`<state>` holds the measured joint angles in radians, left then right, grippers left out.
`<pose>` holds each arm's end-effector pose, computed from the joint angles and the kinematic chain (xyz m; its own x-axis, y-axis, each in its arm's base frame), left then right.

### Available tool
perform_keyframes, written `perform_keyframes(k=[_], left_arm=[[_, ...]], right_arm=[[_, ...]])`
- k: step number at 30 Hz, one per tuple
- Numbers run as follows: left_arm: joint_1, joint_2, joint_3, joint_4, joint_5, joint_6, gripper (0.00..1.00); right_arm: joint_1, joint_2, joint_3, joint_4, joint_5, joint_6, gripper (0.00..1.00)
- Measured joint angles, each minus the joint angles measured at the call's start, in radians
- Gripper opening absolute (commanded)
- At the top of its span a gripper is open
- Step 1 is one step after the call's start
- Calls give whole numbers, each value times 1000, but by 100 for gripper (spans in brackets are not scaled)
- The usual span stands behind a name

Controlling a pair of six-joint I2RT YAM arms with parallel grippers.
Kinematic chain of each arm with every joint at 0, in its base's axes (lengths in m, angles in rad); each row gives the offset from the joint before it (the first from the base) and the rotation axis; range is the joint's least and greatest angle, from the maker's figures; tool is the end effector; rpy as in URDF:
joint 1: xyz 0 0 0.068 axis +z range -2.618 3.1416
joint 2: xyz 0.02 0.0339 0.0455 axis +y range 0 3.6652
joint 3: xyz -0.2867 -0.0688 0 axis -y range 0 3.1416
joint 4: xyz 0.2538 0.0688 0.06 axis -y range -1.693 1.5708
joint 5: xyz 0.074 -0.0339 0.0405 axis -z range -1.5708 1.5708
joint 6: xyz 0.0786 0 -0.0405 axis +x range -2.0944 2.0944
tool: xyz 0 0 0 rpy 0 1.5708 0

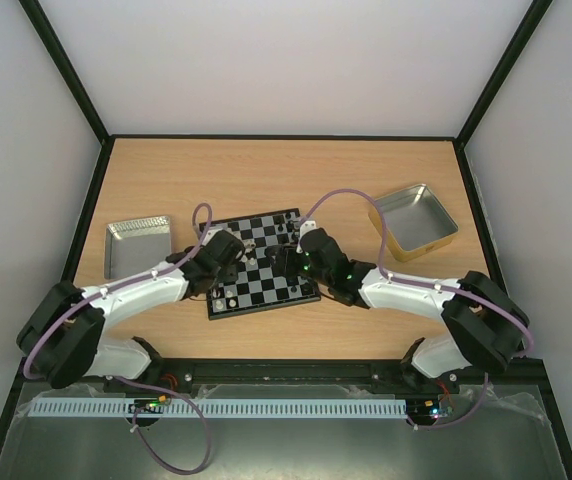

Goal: Set up the chess pieces on the board
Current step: Place the chess piece on the chessboard, then adjust the chess piece on the chessboard.

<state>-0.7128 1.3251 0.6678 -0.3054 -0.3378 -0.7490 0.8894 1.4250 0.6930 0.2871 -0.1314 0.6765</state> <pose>0.2232 -0.1585 0.1624 -0.7773 -0.1772 -0.6036 -0.0758 0.9789 -0.1898 0.2089 0.2740 0.2068 -0.7401 0.0728 -0.6686 -0.4888 0.6246 0.6091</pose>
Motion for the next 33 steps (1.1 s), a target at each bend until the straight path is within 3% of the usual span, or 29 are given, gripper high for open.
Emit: perform_keyframes(k=[3, 10, 18, 33], left_arm=[[18, 24, 7, 9, 19, 16, 23], [24, 77, 7, 11, 56, 42, 21], [24, 93, 8, 30, 75, 55, 8], [19, 85, 21, -16, 132, 45, 10]], right_arm=[[0, 5, 0, -2, -8, 2, 55], [0, 8, 0, -2, -14, 2, 54], [0, 13, 0, -3, -21, 3, 54], [0, 19, 0, -5, -28, 6, 54]])
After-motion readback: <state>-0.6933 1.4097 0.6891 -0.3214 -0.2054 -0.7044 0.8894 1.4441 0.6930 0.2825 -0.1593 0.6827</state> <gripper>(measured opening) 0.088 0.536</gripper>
